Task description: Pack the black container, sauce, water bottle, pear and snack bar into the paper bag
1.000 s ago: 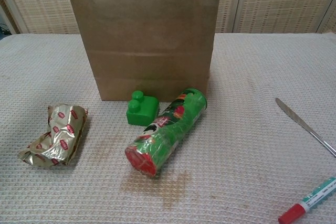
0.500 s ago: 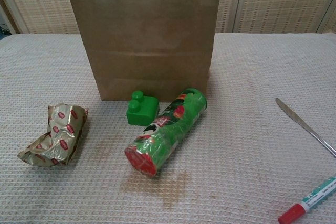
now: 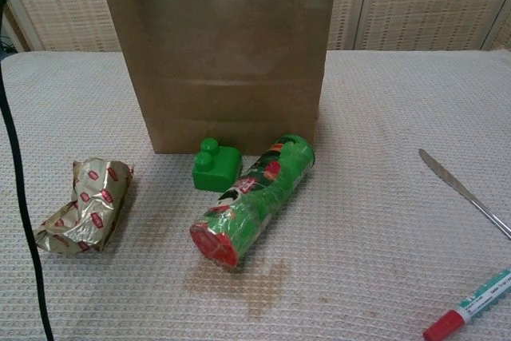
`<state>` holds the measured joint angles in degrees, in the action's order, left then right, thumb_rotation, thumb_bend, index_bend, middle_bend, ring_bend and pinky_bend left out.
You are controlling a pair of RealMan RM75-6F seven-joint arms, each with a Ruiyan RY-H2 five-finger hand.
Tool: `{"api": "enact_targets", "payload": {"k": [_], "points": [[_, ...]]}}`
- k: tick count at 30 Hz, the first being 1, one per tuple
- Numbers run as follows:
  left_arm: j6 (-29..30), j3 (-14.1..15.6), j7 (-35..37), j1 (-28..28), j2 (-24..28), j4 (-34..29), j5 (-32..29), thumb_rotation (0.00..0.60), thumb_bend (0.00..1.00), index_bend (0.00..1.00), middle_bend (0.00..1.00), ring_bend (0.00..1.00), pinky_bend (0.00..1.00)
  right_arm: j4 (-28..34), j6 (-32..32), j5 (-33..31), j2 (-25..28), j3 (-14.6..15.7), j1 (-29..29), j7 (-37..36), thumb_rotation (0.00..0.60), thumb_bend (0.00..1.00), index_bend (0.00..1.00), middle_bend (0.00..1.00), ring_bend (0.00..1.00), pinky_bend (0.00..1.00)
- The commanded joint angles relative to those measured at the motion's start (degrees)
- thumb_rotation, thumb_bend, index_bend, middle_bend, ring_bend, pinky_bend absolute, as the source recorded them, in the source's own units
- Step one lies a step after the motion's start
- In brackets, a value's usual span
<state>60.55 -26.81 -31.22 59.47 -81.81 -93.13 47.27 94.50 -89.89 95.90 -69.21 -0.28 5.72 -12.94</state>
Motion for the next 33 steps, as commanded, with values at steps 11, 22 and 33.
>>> {"api": "enact_targets", "payload": {"k": [11,22,33], "points": [[3.54,-0.03,3.84,-1.85,3.97,-6.36,1.18,0.6,0.36,0.05,0.04,0.06,0.27,-0.53,-0.32,0.52,-0.31,0.05,-0.22,1.16,0.6,0.06,0.04,0.15,0.08,0.2],[11.71,10.22,5.81,-15.43,17.27,-15.1,13.04,0.6,0.43,0.2,0.16,0.17,0.31,-0.86,-0.39,0.93,-0.37,0.21,-0.33,1.59,0.6,0.06,0.04,0.15,0.07,0.2],[21.57,25.19,22.95,-35.18,25.03,-12.99,30.99,0.6,0.43,0.15,0.12,0.14,0.29,-0.58,-0.2,1.35,-0.5,0.61,-0.42,2.16,0.6,0.06,0.04,0.15,0.07,0.2]]}}
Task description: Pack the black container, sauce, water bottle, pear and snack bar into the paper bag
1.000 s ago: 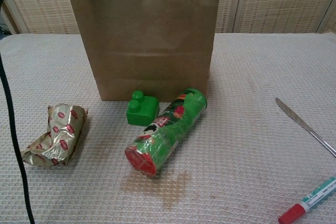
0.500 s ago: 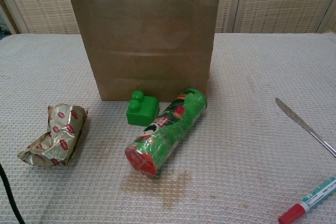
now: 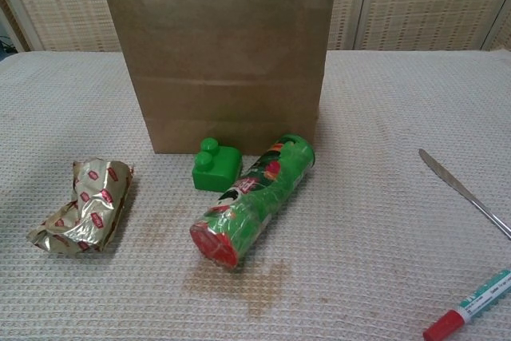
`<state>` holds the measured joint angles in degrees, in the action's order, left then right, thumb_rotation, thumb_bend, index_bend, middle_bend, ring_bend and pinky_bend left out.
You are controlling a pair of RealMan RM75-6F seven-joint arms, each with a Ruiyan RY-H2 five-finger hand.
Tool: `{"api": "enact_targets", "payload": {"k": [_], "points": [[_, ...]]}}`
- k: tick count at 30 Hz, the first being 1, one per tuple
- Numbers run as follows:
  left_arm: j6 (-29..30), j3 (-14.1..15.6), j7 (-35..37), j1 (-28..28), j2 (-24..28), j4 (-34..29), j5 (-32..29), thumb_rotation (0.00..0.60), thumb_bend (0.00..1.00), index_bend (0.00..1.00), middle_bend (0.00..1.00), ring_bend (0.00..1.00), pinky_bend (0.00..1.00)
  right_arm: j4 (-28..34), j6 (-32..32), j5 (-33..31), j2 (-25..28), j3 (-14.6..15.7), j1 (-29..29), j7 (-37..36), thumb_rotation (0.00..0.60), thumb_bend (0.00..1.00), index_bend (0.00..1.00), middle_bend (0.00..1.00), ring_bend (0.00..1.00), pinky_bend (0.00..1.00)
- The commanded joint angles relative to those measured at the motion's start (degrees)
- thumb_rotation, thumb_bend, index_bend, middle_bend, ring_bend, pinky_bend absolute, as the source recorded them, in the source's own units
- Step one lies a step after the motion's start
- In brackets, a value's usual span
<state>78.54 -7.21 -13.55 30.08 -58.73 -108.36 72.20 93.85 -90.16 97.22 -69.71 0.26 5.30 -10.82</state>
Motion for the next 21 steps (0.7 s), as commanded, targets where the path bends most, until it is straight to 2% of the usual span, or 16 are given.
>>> {"api": "enact_targets", "payload": {"k": [1,5,7,15,21], "points": [[4.08,6.75,5.9,-6.96,1.98,3.05,7.31,0.6,0.42,0.14,0.09,0.12,0.27,0.11,0.11,0.04,0.03,0.11,-0.01,0.05,0.6,0.06,0.04,0.15,0.07,0.2],[7.37,9.77,6.83,-11.17,-0.45,7.91,11.83,0.6,0.36,0.03,0.01,0.03,0.15,0.2,0.31,-0.03,-0.03,0.11,0.02,0.4,0.6,0.06,0.04,0.15,0.07,0.2],[7.76,10.74,7.14,-12.45,-2.55,10.17,13.34,0.6,0.34,0.0,0.0,0.0,0.13,0.32,0.53,-0.06,-0.05,0.19,0.05,0.57,0.6,0.06,0.04,0.15,0.07,0.2],[3.22,14.78,2.68,-14.53,-8.95,12.57,17.02,0.6,0.33,0.0,0.0,0.0,0.09,0.36,0.63,-0.19,0.09,0.16,0.05,0.63,0.6,0.06,0.04,0.15,0.07,0.2],[2.47,15.12,1.06,-14.9,-14.64,16.01,21.07,0.6,0.33,0.0,0.0,0.0,0.09,0.46,1.02,-0.5,0.33,0.18,0.14,0.12,0.6,0.06,0.04,0.15,0.07,0.2]]}}
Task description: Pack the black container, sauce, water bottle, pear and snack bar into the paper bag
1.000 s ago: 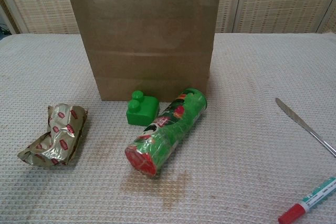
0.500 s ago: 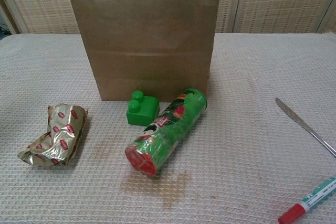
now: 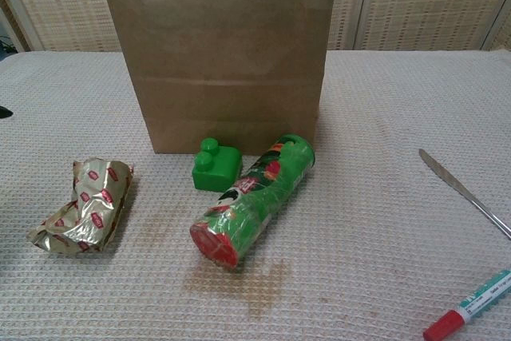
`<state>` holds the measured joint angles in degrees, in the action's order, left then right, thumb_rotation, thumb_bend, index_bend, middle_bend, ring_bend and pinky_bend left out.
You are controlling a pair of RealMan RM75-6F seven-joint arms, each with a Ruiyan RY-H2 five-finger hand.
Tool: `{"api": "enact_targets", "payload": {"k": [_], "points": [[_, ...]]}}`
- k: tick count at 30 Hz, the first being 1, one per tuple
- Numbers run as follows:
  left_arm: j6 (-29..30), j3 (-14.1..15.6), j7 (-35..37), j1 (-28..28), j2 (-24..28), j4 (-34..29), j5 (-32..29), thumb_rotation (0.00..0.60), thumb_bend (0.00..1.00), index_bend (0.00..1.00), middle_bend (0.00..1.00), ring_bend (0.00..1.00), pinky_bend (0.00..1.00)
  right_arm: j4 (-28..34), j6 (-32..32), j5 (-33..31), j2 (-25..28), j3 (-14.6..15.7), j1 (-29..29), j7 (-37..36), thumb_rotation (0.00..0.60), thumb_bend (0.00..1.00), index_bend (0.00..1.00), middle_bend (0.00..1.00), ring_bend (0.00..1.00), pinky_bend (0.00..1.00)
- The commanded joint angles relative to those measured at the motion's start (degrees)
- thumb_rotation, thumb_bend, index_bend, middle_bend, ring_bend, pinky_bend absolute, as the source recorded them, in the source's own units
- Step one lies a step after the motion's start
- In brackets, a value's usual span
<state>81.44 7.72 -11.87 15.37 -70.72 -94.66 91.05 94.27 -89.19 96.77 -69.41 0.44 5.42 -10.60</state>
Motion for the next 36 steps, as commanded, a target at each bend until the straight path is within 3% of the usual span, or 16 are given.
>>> {"api": "enact_targets", "payload": {"k": [1,11,36], "points": [[-0.68,0.14,-0.44,-0.11,-3.46,2.97,2.68,0.6,0.33,0.0,0.0,0.0,0.09,0.07,0.11,-0.11,0.03,-0.01,0.03,-0.16,0.6,0.06,0.04,0.15,0.07,0.2],[-4.05,-1.29,-1.6,0.82,-10.12,8.68,3.53,0.6,0.34,0.0,0.0,0.0,0.09,0.23,0.24,-0.28,0.06,-0.02,-0.01,-0.08,0.6,0.06,0.04,0.15,0.07,0.2],[-6.27,-2.53,-0.31,0.94,-18.8,17.21,3.66,0.6,0.33,0.0,0.0,0.0,0.09,0.39,0.59,-0.9,0.05,-0.33,0.07,-0.47,0.6,0.06,0.04,0.15,0.07,0.2]]}}
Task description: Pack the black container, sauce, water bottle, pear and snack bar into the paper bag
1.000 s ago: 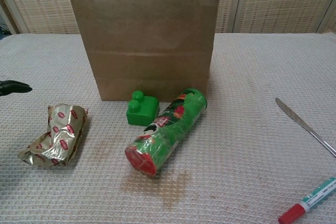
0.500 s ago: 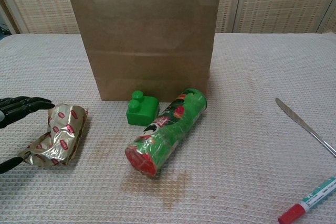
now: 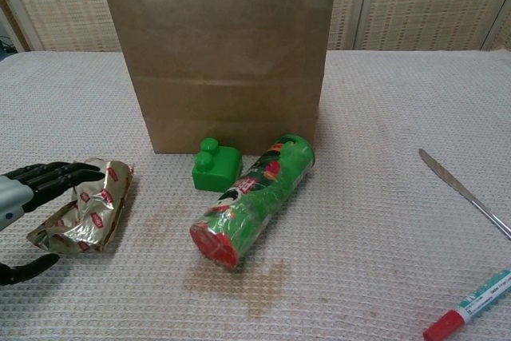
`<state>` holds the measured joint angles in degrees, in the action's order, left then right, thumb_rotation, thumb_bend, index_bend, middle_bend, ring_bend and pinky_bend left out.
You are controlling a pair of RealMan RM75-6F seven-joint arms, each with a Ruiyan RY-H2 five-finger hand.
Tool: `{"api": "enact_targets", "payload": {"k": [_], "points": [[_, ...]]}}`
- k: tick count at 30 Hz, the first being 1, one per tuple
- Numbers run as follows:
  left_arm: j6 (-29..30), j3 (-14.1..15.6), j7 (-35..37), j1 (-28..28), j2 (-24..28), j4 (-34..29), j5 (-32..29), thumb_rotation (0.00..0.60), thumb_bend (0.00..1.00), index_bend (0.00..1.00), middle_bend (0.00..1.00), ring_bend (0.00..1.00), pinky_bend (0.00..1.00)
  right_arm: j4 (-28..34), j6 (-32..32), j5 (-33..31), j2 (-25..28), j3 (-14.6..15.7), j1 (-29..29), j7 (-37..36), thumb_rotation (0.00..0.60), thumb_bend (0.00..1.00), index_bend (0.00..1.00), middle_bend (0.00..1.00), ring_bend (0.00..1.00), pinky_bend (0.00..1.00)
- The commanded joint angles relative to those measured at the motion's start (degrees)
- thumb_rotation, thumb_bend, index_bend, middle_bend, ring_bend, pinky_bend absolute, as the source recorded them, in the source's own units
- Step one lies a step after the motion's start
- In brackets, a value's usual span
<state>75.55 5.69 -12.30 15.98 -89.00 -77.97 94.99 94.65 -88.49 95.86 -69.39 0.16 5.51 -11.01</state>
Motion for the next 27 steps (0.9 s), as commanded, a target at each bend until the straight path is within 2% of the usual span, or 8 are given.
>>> {"api": "enact_targets", "payload": {"k": [1,16,22,24,25,26,27], "points": [[-0.62,-0.67,0.25,0.47,-0.78,0.77,-0.44,0.6,0.33,0.0,0.0,0.0,0.09,0.01,-0.23,0.06,0.03,-0.09,-0.03,-0.12,0.6,0.06,0.04,0.15,0.07,0.2],[-5.85,-3.0,-0.55,3.27,-6.26,5.16,-3.23,0.6,0.34,0.0,0.0,0.0,0.09,-0.21,-0.43,0.01,-0.07,-0.27,-0.06,-0.43,0.6,0.06,0.04,0.15,0.07,0.2],[-7.67,-4.25,-1.06,4.32,-7.14,6.17,-4.99,0.6,0.4,0.01,0.0,0.0,0.12,-0.12,-0.32,-0.05,-0.03,-0.24,-0.05,-0.55,0.6,0.06,0.04,0.15,0.07,0.2],[-7.56,-5.35,-1.07,4.61,-7.69,6.81,-5.9,0.6,0.52,0.15,0.08,0.1,0.29,-0.1,-0.33,-0.01,0.0,-0.23,-0.04,-0.65,0.6,0.06,0.04,0.15,0.07,0.2],[-7.29,-5.59,-1.04,4.64,-8.03,7.24,-6.02,0.6,0.6,0.27,0.16,0.19,0.4,-0.07,-0.32,0.03,0.0,-0.21,-0.04,-0.65,0.6,0.06,0.04,0.15,0.07,0.2],[-6.63,-5.86,-1.16,4.52,-8.4,7.77,-6.11,0.6,0.67,0.4,0.3,0.32,0.53,-0.06,-0.33,0.08,0.03,-0.16,-0.05,-0.7,0.6,0.06,0.04,0.15,0.07,0.2],[-6.14,-5.93,-1.16,4.43,-8.61,8.11,-6.06,0.6,0.71,0.49,0.42,0.42,0.62,-0.05,-0.37,0.13,0.03,-0.15,-0.07,-0.75,0.6,0.06,0.04,0.15,0.07,0.2]]}}
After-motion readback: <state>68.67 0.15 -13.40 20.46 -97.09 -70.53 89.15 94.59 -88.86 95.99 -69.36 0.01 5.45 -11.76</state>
